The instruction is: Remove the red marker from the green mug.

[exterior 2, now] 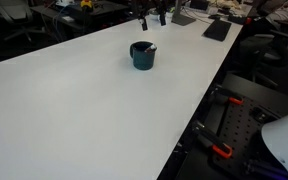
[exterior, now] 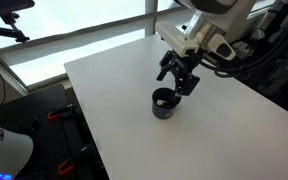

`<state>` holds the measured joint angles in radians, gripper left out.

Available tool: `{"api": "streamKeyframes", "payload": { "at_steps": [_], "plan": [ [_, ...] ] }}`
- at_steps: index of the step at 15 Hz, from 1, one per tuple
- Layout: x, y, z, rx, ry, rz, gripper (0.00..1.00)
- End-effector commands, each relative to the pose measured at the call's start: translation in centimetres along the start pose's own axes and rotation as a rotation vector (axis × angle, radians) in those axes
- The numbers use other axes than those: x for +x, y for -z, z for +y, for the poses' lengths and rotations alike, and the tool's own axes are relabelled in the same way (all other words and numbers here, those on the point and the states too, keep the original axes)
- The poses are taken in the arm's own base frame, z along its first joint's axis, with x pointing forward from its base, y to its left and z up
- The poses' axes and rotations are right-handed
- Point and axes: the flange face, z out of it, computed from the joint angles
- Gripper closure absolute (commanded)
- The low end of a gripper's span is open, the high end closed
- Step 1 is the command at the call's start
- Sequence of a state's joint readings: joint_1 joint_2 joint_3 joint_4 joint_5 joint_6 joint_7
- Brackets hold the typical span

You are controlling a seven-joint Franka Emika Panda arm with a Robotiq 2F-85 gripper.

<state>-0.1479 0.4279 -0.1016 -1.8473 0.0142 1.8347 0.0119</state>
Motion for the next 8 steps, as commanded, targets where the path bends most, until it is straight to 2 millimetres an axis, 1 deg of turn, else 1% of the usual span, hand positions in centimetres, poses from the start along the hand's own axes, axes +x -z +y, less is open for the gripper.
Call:
{"api": "streamKeyframes", "payload": {
  "at_steps": [1,2,4,8],
  "plan": [
    [0.81,0.64,1.30,-0.061,0.116,-0.030,0.00],
    [0.49,0.06,0.92,-0.031,0.067,-0.007,0.00],
    [0.74,0.05,1.33,-0.044,0.090,-0.012,0.00],
    [0.81,0.03,1.28,-0.045,0.101,-0.013,0.00]
  ]
}}
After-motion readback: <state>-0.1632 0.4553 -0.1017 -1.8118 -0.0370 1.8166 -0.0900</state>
